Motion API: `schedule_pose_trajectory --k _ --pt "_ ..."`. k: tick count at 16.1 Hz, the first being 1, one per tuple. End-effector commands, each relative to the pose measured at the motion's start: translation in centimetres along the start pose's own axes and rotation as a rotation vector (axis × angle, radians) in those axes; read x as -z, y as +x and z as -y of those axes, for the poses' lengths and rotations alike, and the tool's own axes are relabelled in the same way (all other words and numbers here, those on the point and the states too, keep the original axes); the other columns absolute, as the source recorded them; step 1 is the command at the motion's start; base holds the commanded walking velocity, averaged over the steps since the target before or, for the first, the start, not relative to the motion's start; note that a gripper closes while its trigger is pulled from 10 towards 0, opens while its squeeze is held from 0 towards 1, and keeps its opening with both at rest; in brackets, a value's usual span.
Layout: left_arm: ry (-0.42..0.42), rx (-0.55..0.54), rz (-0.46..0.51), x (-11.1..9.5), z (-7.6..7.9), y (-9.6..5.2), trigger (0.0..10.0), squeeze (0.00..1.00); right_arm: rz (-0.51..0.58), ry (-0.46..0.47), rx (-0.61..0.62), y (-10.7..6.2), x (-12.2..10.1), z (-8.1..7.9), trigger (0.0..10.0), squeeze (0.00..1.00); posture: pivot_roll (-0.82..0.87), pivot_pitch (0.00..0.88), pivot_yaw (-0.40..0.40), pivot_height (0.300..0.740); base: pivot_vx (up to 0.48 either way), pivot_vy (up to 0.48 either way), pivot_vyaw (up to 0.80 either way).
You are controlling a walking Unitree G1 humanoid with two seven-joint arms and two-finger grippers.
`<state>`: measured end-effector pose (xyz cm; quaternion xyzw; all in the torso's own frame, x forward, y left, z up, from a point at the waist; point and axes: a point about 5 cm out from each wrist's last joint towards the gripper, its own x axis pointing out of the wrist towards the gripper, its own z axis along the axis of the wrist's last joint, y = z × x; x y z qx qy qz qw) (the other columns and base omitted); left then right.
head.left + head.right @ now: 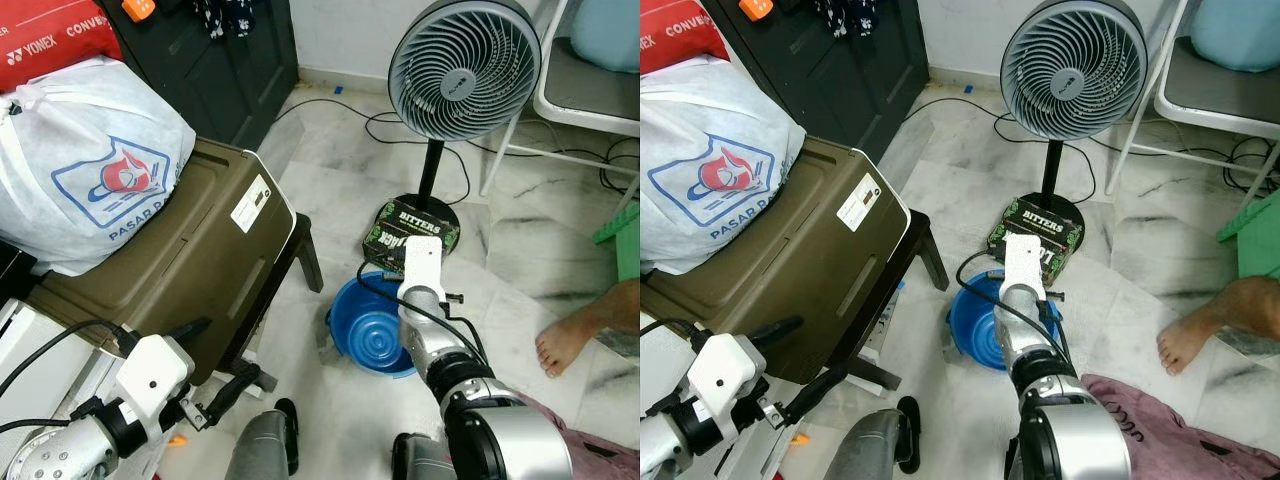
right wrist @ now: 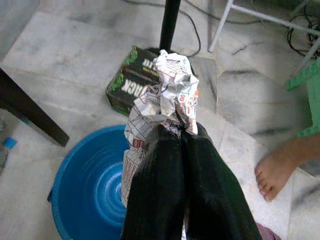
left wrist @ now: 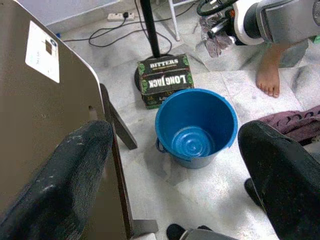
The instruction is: Clean up the room
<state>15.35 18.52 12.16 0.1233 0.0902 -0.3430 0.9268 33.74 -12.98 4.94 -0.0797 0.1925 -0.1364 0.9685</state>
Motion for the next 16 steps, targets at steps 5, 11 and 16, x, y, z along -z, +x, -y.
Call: schedule_pose_trajectory --k 5,11,16 --pt "0.013 -0.014 -0.020 0.0 -0.5 -0.1 10.0 0.00 0.007 0.033 -0.019 -0.1 -0.3 -0.7 10.0 1.00 0.32 0.254 0.143 0.740 0.000 0.000 0.00" --pt "0.016 -0.021 -0.012 0.0 -0.6 0.2 10.0 0.00 0.025 0.046 -0.030 -0.1 -0.7 -0.9 10.0 1.00 0.31 0.249 0.141 0.740 0.000 0.000 0.00" --pt "0.017 -0.022 -0.009 0.0 -0.6 0.3 10.0 0.00 0.042 0.067 -0.049 -0.1 -1.0 -1.2 10.0 1.00 0.31 0.246 0.137 0.740 0.000 0.000 0.00"
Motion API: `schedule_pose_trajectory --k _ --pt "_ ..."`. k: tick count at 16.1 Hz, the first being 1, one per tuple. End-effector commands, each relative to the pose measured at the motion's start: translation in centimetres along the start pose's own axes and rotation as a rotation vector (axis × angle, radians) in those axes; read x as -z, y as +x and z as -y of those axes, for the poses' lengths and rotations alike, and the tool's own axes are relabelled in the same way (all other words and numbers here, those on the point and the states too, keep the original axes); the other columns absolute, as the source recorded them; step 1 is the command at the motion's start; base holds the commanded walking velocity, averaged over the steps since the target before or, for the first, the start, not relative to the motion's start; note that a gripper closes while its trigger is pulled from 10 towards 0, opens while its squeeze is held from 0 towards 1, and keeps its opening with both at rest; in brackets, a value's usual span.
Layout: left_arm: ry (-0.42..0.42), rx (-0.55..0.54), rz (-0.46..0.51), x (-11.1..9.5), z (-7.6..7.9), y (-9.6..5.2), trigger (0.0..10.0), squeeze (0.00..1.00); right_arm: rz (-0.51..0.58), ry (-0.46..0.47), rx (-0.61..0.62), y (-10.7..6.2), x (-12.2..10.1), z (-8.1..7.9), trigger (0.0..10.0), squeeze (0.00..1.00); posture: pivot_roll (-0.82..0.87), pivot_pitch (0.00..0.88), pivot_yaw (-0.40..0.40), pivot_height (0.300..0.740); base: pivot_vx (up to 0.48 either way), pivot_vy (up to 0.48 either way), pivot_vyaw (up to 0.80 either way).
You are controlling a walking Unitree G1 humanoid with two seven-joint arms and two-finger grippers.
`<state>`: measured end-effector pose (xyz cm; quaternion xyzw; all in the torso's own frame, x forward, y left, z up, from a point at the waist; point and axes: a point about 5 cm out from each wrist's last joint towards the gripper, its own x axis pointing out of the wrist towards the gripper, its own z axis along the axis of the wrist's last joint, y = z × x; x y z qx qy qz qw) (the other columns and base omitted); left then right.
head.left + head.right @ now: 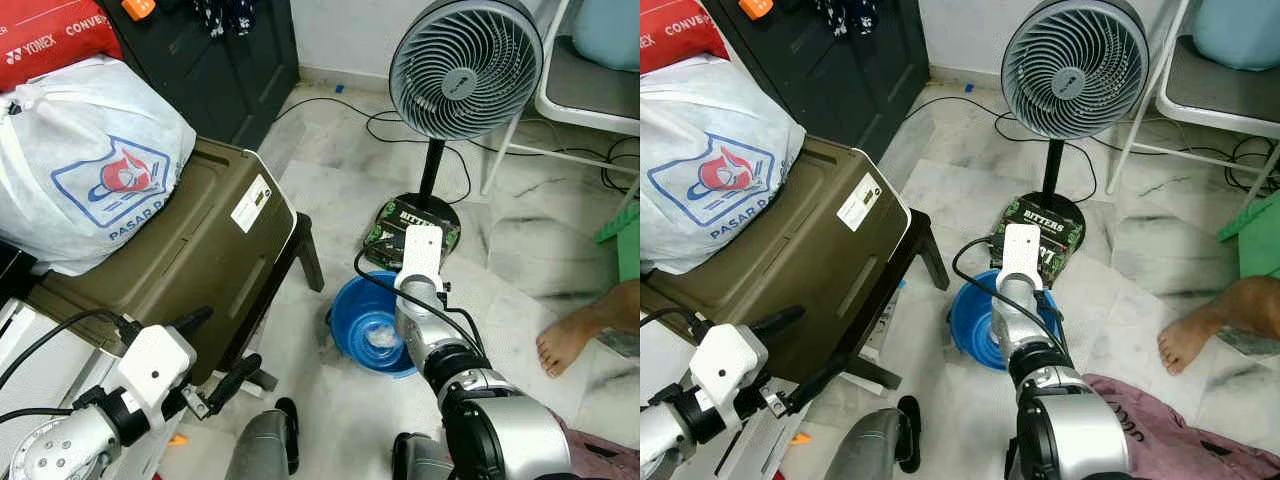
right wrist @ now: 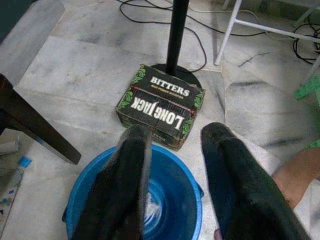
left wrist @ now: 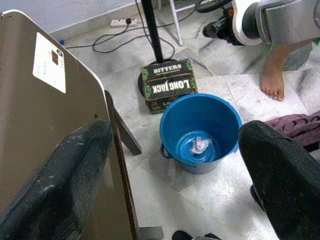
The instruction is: Clean up the room
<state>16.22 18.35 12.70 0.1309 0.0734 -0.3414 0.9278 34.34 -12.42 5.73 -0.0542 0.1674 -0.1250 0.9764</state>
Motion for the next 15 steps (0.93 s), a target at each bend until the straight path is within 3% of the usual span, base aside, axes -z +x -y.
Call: schedule_pose_trajectory --k 1,4,6,9,10,15 --pt "-0.007 -0.014 -0.034 0.6 0.0 -0.2 10.0 0.00 0.000 0.020 -0.030 -0.3 -0.1 -0.8 10.0 1.00 0.30 0.244 0.135 0.740 0.000 0.000 0.00" --pt "-0.009 -0.028 -0.002 0.6 -0.3 0.9 10.0 0.00 0.028 0.036 -0.157 -0.9 -0.5 -2.0 10.0 1.00 0.24 0.218 0.108 0.740 0.000 0.000 0.00" --pt "-0.012 -0.040 0.022 0.7 -0.4 1.8 10.0 0.00 0.045 0.010 -0.216 -1.1 -0.8 -1.8 10.0 1.00 0.21 0.203 0.092 0.740 0.000 0.000 0.00" --pt "0.006 -0.104 0.090 0.4 -1.2 4.6 10.0 0.00 0.035 -0.027 -0.265 -1.1 -0.3 0.6 10.0 1.00 0.15 0.155 0.051 0.740 0.000 0.000 0.00" --pt "0.006 -0.108 0.096 0.5 -1.4 4.9 10.0 0.00 0.033 -0.035 -0.265 -1.1 -0.1 1.0 10.0 1.00 0.12 0.142 0.043 0.740 0.000 0.000 0.00" --pt "0.029 -0.200 0.177 -0.2 -3.4 8.5 10.0 0.00 0.049 0.005 -0.265 -3.1 -0.5 5.9 10.0 1.00 0.01 0.028 0.028 0.740 0.000 0.000 0.00"
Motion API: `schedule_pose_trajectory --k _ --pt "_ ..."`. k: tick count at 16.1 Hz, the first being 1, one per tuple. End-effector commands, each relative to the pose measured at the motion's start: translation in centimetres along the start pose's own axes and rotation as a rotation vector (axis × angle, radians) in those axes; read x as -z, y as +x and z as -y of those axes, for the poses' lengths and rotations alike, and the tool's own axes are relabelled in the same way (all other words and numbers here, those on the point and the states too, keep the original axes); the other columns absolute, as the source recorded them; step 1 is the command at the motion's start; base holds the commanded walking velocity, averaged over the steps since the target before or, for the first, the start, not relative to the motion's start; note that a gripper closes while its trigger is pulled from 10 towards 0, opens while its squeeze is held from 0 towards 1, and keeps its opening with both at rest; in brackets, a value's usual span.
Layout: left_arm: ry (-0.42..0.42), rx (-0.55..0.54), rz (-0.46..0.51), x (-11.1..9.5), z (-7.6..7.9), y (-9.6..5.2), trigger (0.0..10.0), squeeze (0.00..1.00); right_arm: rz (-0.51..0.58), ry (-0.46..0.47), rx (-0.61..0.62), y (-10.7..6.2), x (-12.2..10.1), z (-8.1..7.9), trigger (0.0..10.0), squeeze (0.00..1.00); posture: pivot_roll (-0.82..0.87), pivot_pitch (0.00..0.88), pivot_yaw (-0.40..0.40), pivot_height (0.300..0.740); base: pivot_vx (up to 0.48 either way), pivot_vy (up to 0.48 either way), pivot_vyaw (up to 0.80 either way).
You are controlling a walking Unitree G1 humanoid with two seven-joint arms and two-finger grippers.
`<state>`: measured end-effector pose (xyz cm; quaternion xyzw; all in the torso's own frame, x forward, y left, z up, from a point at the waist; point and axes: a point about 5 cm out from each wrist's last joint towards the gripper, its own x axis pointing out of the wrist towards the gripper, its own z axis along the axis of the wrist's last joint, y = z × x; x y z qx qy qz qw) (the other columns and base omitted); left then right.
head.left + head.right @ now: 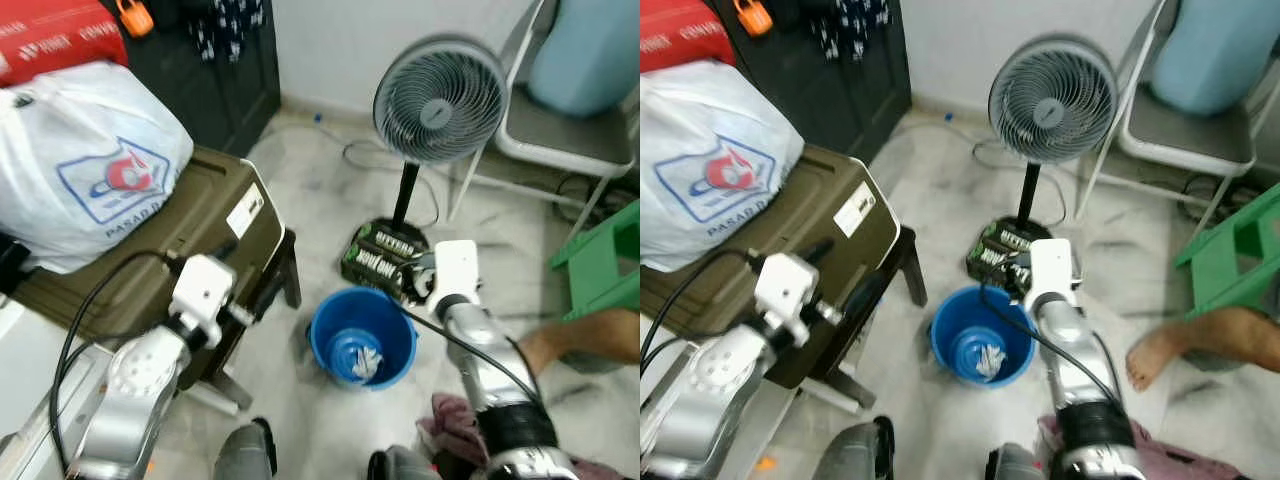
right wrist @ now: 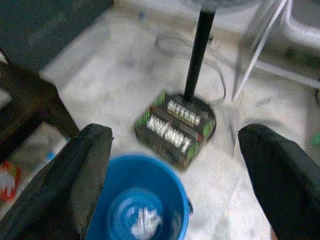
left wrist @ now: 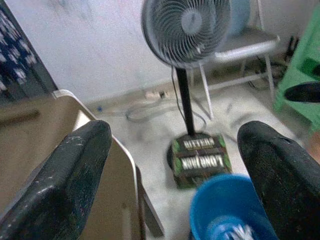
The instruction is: Clean up the room
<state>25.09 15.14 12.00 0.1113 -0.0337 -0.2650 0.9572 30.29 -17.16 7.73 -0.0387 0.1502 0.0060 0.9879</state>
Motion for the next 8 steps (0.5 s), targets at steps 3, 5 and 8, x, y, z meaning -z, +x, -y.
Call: schedule_pose_trajectory --k 3,5,8 --pt "0.005 -0.073 0.005 1.0 -0.8 0.7 10.0 0.00 0.061 0.075 -0.017 -1.5 -1.1 0.7 10.0 1.00 -0.02 0.000 0.022 0.740 0.000 0.000 0.00" --pt "-0.009 -0.137 0.013 1.1 -1.3 0.8 10.0 0.00 0.071 0.028 -0.014 -2.6 -0.7 1.0 10.0 1.00 -0.04 0.000 0.017 0.740 0.000 0.000 0.00" --pt "-0.014 -0.195 0.036 1.0 -1.9 1.0 10.0 0.00 0.092 0.048 0.018 -3.8 -0.7 2.1 10.0 0.00 -0.05 0.000 0.000 0.740 0.000 0.000 0.00"
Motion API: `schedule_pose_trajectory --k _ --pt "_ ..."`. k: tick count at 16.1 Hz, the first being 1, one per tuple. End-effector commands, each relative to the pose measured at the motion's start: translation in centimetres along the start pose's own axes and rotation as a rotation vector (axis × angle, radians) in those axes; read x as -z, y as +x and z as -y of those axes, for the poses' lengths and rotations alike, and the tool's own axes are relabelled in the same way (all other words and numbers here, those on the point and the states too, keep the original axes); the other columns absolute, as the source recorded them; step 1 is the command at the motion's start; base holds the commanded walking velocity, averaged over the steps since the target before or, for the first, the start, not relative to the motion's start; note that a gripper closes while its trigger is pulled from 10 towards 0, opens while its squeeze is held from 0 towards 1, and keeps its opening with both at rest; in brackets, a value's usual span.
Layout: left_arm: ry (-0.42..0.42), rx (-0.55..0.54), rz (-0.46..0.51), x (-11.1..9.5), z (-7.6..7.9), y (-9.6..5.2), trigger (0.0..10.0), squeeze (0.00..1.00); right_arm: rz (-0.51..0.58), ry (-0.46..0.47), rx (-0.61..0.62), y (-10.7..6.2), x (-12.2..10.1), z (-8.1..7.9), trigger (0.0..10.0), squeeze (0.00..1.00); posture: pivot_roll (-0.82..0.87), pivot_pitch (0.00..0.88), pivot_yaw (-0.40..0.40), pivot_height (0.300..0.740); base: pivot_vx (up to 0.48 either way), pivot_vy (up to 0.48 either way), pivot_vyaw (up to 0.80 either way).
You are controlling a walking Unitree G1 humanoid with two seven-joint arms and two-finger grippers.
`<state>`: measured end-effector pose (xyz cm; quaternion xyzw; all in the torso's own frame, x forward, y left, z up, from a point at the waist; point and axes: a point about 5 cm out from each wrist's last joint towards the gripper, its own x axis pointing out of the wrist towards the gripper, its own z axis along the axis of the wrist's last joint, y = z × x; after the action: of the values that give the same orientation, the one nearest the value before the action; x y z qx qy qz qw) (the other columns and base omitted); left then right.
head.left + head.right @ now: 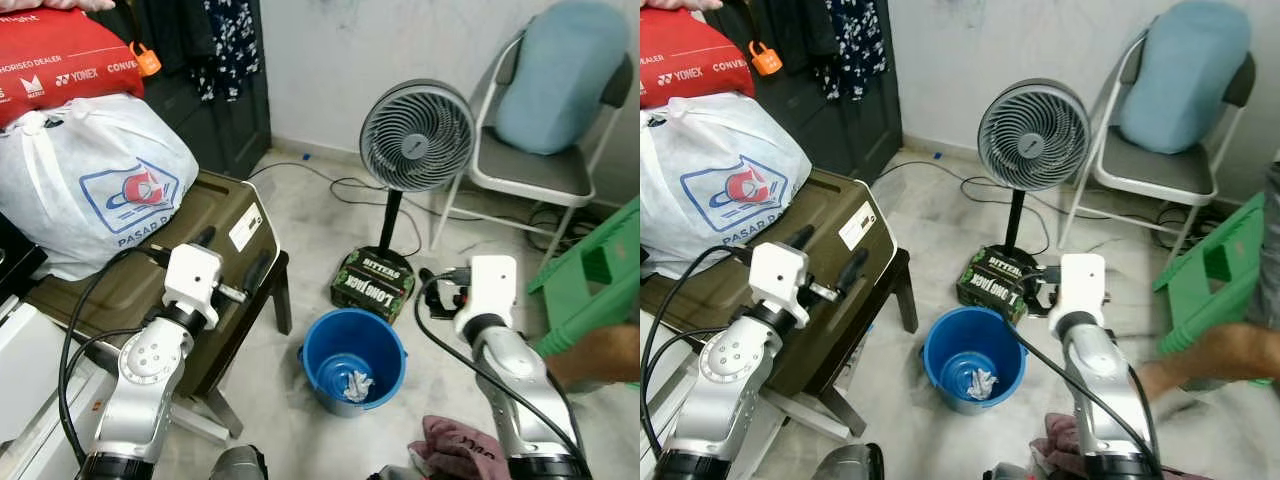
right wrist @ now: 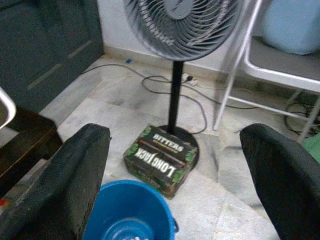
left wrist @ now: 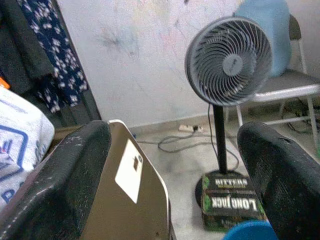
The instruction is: Clean up the room
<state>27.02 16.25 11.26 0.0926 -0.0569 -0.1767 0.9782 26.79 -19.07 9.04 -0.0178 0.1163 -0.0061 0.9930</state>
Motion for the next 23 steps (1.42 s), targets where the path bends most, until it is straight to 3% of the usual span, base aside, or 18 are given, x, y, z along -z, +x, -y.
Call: schedule_pose_trajectory --k 1,5,6,11,15,17,20,23 --pt "0.022 -0.017 0.010 0.0 -0.4 0.3 10.0 0.00 0.045 0.002 -0.005 -0.3 -1.2 0.2 10.0 0.00 -0.06 0.000 -0.002 0.740 0.000 0.000 0.00" --pt "0.020 -0.022 0.016 0.0 -0.7 0.6 10.0 0.00 0.153 -0.001 -0.033 -1.7 -3.7 -0.5 10.0 0.00 -0.09 0.000 0.033 0.740 0.000 0.000 0.00" --pt "0.008 -0.007 0.011 0.1 -0.6 0.5 10.0 0.00 0.167 0.006 -0.013 -2.7 -3.8 -0.5 10.0 0.00 -0.10 0.000 0.041 0.740 0.000 0.000 0.00" --pt "-0.004 -0.014 -0.018 0.7 -1.1 -0.7 10.0 0.00 0.127 0.061 0.055 -2.7 -2.8 0.0 10.0 0.00 -0.08 0.000 0.053 0.740 0.000 0.000 0.00" --pt "-0.013 -0.027 -0.056 1.7 -0.8 -2.8 10.0 0.00 0.081 0.059 0.019 -3.2 -1.1 -0.8 10.0 0.00 -0.05 0.000 0.031 0.740 0.000 0.000 0.00" --pt "-0.025 -0.028 -0.088 2.6 -0.2 -3.1 10.0 0.00 0.070 0.054 0.017 -2.3 -0.6 -0.6 10.0 0.00 -0.05 0.000 0.025 0.740 0.000 0.000 0.00" --pt "-0.034 -0.038 -0.029 1.6 0.0 -1.5 10.0 0.00 0.136 -0.028 0.001 -0.7 -2.2 -0.1 10.0 0.00 -0.05 0.000 -0.026 0.740 0.000 0.000 0.00" --pt "-0.049 -0.082 -0.010 1.3 0.0 -1.3 10.0 0.00 0.123 -0.044 0.014 -0.2 -2.0 0.8 10.0 0.00 -0.02 0.000 -0.056 0.740 0.000 0.000 0.00"
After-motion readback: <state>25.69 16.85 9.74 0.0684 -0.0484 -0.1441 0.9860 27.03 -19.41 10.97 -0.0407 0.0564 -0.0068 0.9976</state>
